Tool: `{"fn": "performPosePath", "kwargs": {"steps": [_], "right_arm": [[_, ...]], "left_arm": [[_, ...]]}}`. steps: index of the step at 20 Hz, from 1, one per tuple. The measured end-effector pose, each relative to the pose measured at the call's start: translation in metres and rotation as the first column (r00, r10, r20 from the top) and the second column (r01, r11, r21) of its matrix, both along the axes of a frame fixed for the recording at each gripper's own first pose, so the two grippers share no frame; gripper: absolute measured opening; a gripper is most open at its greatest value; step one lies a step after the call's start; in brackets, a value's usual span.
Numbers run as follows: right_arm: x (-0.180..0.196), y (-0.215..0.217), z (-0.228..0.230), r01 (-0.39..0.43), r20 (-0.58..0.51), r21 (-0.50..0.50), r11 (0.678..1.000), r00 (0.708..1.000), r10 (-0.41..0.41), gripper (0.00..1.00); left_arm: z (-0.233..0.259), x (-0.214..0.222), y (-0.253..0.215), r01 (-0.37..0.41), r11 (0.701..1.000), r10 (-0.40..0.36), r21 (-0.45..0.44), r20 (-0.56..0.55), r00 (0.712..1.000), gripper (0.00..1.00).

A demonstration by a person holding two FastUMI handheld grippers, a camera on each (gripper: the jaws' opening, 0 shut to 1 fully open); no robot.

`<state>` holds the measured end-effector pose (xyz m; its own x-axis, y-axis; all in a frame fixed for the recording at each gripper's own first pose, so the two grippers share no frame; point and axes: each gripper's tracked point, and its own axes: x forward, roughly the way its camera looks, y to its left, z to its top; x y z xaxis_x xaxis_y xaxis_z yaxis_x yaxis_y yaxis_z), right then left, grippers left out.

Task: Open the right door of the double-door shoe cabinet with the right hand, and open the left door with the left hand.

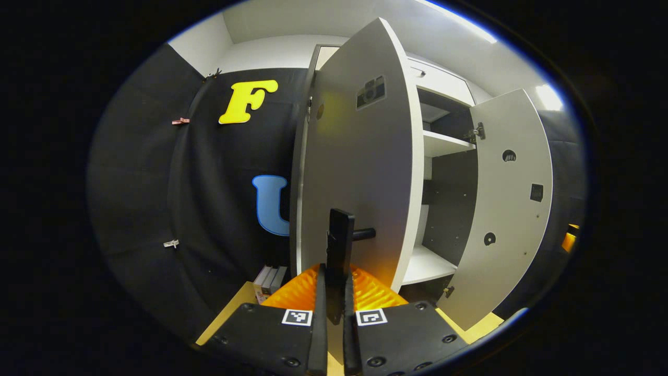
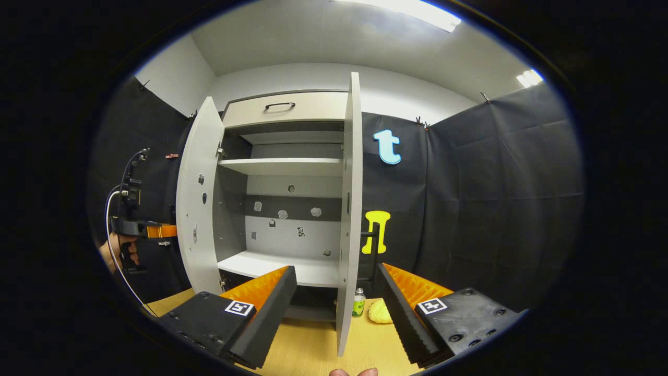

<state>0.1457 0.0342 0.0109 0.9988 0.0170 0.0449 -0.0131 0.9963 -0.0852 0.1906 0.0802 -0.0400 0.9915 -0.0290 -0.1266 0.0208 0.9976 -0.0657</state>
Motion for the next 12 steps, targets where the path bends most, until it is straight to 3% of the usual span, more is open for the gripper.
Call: {"fn": "performPosePath", "kwargs": {"steps": [7,10,12], "right_arm": [[0.0,0.012,-0.004,-0.029,-0.014,0.003,1.0,0.999,0.029,0.98],[-0.001,0.017,-0.005,-0.043,-0.018,-0.003,0.999,0.999,0.043,1.0],[-0.001,0.021,-0.007,-0.057,-0.022,-0.003,0.998,0.998,0.056,0.98]], "left_arm": [[0.001,-0.005,0.024,-0.052,0.999,0.052,0.013,0.005,0.999,0.18],[0.006,-0.009,0.062,-0.171,0.983,0.17,0.062,0.026,0.985,0.18],[0.004,-0.008,0.067,-0.149,0.989,0.149,0.016,0.012,0.989,0.19]]}}
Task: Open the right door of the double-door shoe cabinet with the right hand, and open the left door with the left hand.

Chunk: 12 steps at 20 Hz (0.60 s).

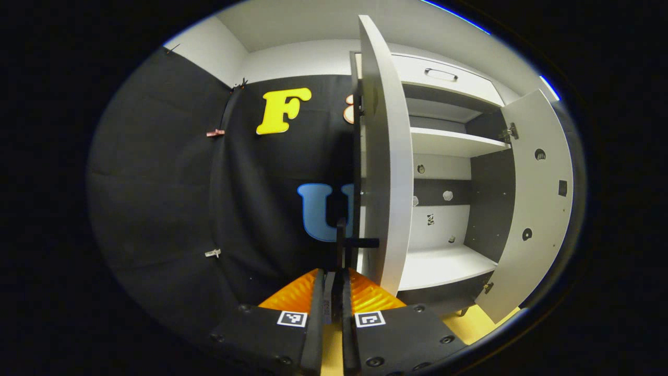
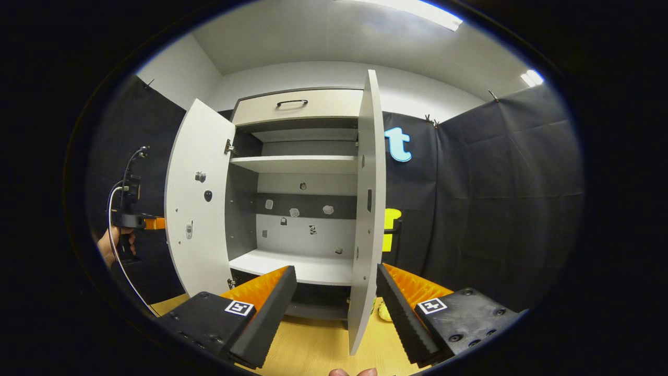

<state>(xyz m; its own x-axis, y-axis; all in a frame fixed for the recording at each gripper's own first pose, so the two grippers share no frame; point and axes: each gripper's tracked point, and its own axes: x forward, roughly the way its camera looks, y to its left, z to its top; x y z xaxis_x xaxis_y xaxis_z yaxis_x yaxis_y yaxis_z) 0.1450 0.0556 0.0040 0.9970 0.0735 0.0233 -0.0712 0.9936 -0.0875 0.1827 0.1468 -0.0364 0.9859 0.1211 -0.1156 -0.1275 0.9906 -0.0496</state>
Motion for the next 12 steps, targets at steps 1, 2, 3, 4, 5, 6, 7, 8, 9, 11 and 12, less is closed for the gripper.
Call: {"fn": "performPosePath", "kwargs": {"steps": [1,2,3,4,5,6,7,8,9,11,12], "right_arm": [[0.0,0.002,0.0,-0.005,-0.002,-0.003,1.0,1.0,0.005,0.98],[-0.002,0.003,0.0,-0.01,-0.004,-0.007,1.0,1.0,0.01,0.98],[-0.003,0.004,0.0,-0.014,-0.005,-0.011,1.0,1.0,0.013,0.98],[-0.002,0.005,-0.001,-0.017,-0.004,-0.013,1.0,1.0,0.017,0.98],[-0.002,0.005,0.0,-0.019,-0.003,-0.016,1.0,1.0,0.019,0.98],[0.0,0.005,0.0,-0.02,-0.001,-0.02,1.0,1.0,0.02,0.98],[0.0,0.003,0.0,-0.018,-0.001,-0.023,1.0,1.0,0.018,0.98],[-0.001,0.002,0.0,-0.015,0.0,-0.023,1.0,1.0,0.015,0.98],[-0.002,0.001,0.0,-0.012,-0.001,-0.019,1.0,1.0,0.012,0.98],[-0.003,0.0,-0.001,-0.005,-0.005,-0.009,1.0,1.0,0.005,0.98],[-0.004,-0.001,-0.001,-0.003,-0.008,-0.005,1.0,1.0,0.003,0.97]], "left_arm": [[0.004,-0.002,-0.008,0.028,0.999,-0.028,-0.041,0.013,1.0,0.21],[0.001,0.001,-0.013,0.048,0.996,-0.047,-0.072,0.009,0.999,0.23],[0.0,0.0,-0.013,0.052,0.995,-0.051,-0.086,0.009,0.999,0.24],[-0.001,-0.001,-0.011,0.053,0.995,-0.053,-0.087,0.008,0.999,0.28],[0.0,-0.002,-0.008,0.048,0.996,-0.048,-0.079,0.009,0.999,0.29],[0.0,-0.002,-0.008,0.045,0.997,-0.044,-0.07,0.009,0.999,0.29],[0.0,-0.003,-0.007,0.039,0.997,-0.039,-0.06,0.008,0.999,0.29],[0.001,-0.003,-0.005,0.032,0.998,-0.032,-0.049,0.006,0.999,0.3],[0.0,-0.004,-0.003,0.021,0.999,-0.021,-0.033,0.002,1.0,0.3],[0.004,-0.008,0.003,0.0,1.0,0.0,-0.002,0.007,1.0,0.33],[0.006,-0.01,0.005,-0.012,1.0,0.012,0.014,0.011,1.0,0.35]]}}
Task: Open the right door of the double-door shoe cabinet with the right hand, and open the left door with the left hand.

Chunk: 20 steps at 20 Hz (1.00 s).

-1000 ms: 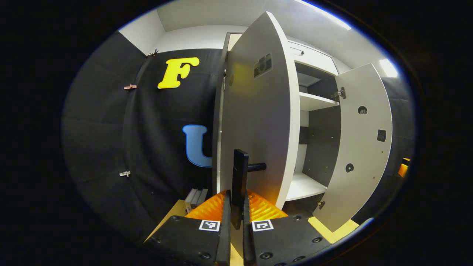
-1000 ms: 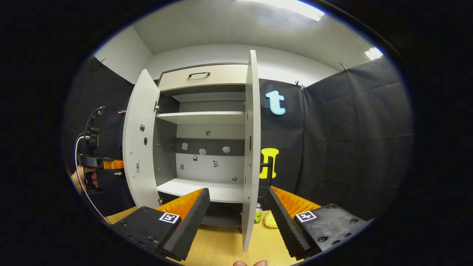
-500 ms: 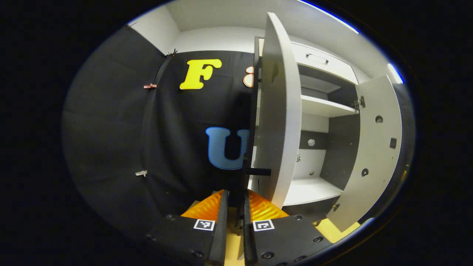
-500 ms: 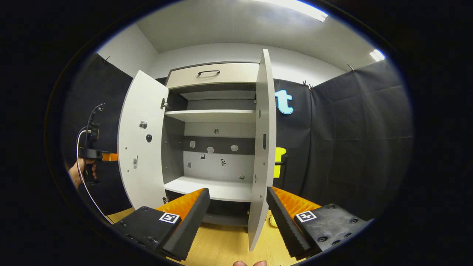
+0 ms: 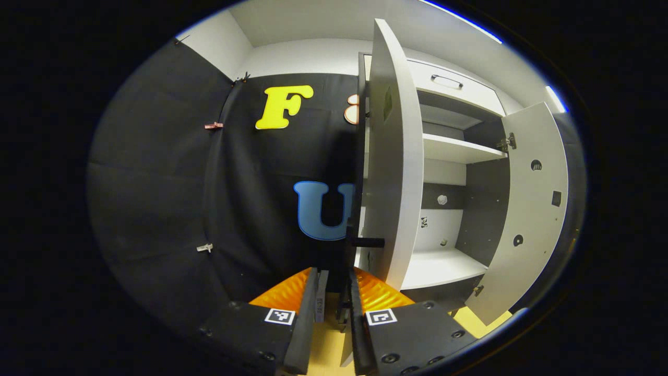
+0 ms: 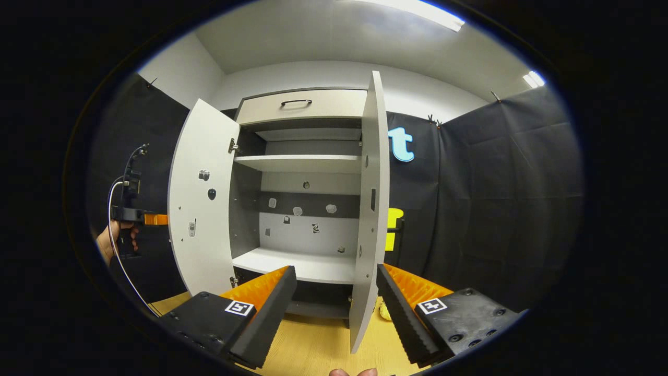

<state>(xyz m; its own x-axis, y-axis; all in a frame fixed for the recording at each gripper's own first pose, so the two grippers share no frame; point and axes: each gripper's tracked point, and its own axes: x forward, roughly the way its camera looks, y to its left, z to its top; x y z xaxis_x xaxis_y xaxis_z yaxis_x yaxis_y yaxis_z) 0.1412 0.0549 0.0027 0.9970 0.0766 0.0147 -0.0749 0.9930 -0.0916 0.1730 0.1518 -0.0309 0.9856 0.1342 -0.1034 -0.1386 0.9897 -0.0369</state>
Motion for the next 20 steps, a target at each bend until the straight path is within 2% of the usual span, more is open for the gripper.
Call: {"fn": "performPosePath", "kwargs": {"steps": [5,7,10,11,12,13,14,15,16,20], "right_arm": [[-0.002,0.0,-0.001,0.003,-0.014,0.04,0.999,1.0,-0.002,0.99],[-0.002,-0.001,-0.002,0.007,-0.018,0.048,0.999,1.0,-0.006,0.98],[-0.002,-0.002,-0.003,0.014,-0.025,0.06,0.998,1.0,-0.012,0.98],[-0.001,-0.002,-0.003,0.013,-0.027,0.063,0.998,1.0,-0.012,0.98],[-0.001,-0.002,-0.003,0.015,-0.028,0.066,0.998,1.0,-0.013,0.98],[-0.001,-0.002,-0.003,0.015,-0.027,0.072,0.997,1.0,-0.013,0.98],[-0.002,-0.003,-0.002,0.016,-0.028,0.077,0.997,1.0,-0.014,0.98],[-0.001,-0.003,-0.002,0.016,-0.026,0.083,0.996,1.0,-0.014,1.0],[-0.001,-0.002,-0.001,0.017,-0.025,0.086,0.996,1.0,-0.014,0.98],[0.0,-0.001,-0.001,0.01,-0.024,0.094,0.996,1.0,-0.008,0.98]], "left_arm": [[0.005,-0.013,0.009,-0.054,0.997,0.054,0.053,-0.001,0.999,0.48],[0.006,-0.02,0.009,-0.066,0.997,0.066,0.046,0.005,0.998,0.53],[0.01,-0.035,0.008,-0.092,0.995,0.092,0.025,0.021,0.996,0.69],[0.013,-0.04,0.006,-0.098,0.995,0.097,0.017,0.032,0.995,0.69],[0.016,-0.047,0.004,-0.103,0.995,0.103,0.011,0.045,0.994,0.76],[0.02,-0.053,0.0,-0.102,0.995,0.102,0.004,0.057,0.993,0.75],[0.024,-0.061,-0.005,-0.097,0.995,0.097,0.001,0.066,0.993,0.84],[0.027,-0.067,-0.009,-0.089,0.996,0.089,0.003,0.073,0.993,0.9],[0.027,-0.07,-0.014,-0.082,0.997,0.081,0.01,0.071,0.994,0.96],[0.031,-0.079,-0.053,-0.03,0.999,0.027,0.04,0.063,0.998,0.95]]}}
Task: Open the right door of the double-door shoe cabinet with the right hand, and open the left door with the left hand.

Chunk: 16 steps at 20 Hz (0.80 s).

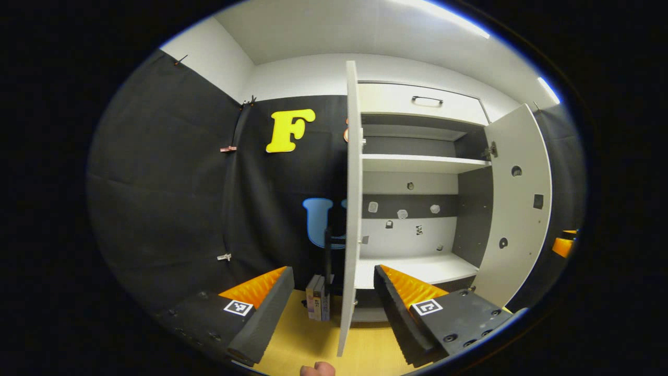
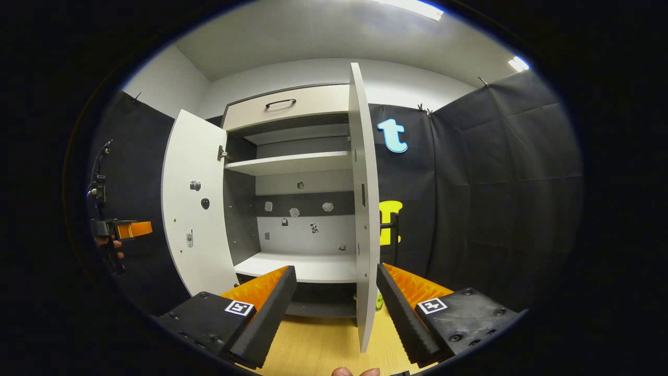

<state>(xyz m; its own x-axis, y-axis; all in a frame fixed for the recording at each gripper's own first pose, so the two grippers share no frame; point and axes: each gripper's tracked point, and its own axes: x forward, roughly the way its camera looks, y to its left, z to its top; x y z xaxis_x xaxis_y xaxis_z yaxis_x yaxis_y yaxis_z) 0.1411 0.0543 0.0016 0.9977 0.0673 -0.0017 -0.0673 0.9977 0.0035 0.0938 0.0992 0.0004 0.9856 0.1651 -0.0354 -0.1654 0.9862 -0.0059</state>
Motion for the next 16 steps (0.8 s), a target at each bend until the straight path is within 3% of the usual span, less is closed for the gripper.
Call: {"fn": "performPosePath", "kwargs": {"steps": [5,10,16], "right_arm": [[0.0,0.001,0.001,-0.008,0.001,-0.001,1.0,1.0,0.008,0.98],[0.004,0.007,0.011,-0.019,0.034,-0.015,1.0,0.999,0.02,0.98],[0.006,0.008,0.018,-0.022,0.049,-0.006,1.0,0.999,0.022,0.98]], "left_arm": [[-0.006,-0.007,-0.058,0.066,0.997,-0.066,-0.036,0.003,0.998,0.95],[-0.016,-0.016,-0.088,0.078,0.993,-0.077,-0.088,0.008,0.997,0.95],[-0.005,-0.018,-0.101,0.098,0.994,-0.096,-0.045,0.027,0.995,0.95]]}}
